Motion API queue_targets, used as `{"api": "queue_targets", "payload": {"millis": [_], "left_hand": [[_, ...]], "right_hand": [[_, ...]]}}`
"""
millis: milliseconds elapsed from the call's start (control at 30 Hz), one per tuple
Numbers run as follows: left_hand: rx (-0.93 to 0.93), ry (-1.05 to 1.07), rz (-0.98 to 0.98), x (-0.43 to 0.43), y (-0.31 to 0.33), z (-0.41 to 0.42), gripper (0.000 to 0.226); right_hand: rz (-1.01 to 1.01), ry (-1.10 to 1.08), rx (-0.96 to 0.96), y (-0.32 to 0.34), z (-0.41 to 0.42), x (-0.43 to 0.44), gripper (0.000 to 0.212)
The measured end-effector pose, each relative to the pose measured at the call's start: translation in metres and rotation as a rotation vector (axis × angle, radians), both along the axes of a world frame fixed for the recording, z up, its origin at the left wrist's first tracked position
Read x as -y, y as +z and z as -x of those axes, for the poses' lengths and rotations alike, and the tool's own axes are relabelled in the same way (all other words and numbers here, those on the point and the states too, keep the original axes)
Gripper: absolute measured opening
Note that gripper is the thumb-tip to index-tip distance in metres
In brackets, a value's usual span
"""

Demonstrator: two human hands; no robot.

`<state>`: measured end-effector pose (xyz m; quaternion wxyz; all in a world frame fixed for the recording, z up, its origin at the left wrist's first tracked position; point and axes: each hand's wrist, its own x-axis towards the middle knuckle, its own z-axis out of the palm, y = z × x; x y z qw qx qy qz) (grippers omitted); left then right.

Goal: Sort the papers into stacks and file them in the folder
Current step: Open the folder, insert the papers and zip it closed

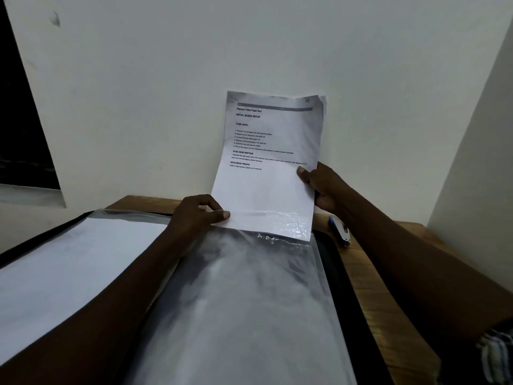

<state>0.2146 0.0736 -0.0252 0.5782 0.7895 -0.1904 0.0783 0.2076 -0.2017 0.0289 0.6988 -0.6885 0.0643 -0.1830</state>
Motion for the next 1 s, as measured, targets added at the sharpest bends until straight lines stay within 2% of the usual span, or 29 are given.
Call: {"api": "queue_targets", "payload": {"millis": [133,300,400,533,633,700,833,900,1000], "left_hand": [[-0.082,-0.054,0.104,-0.002,0.002,0.003,0.022],[-0.123,-0.107,0.078,-0.003,0.006,0.005,0.02],[-0.169,-0.173,0.147,-0.006,0.005,0.005,0.022],[-0.108,-0.139,0.151,-0.005,0.003,0.005,0.026],[-0.079,-0.12,0.133,-0.006,0.004,0.008,0.02],[-0.01,-0.086,0.004,-0.008,0.005,0.009,0.019],[0.16,0.064,-0.485,-0.005,0.009,0.009,0.031],[0.158,0.074,-0.559,-0.007,0.012,0.006,0.03],[0.089,-0.035,-0.565,-0.018,0.017,0.004,0.022]], "right_hand": [[-0.012,0.001,-0.011,-0.001,-0.001,-0.002,0.044],[-0.028,0.016,-0.009,0.002,0.002,-0.001,0.041],[-0.02,0.039,-0.014,0.002,0.004,0.0,0.04],[-0.009,0.025,0.0,0.007,0.007,-0.003,0.036],[0.014,0.014,0.011,0.01,0.007,-0.003,0.039],[0.051,0.01,0.003,0.01,0.008,-0.002,0.04],[0.13,0.003,-0.031,0.006,0.011,0.001,0.041],[0.149,-0.004,-0.04,0.005,0.011,0.0,0.041],[0.176,-0.013,-0.054,0.005,0.012,-0.001,0.037]]}}
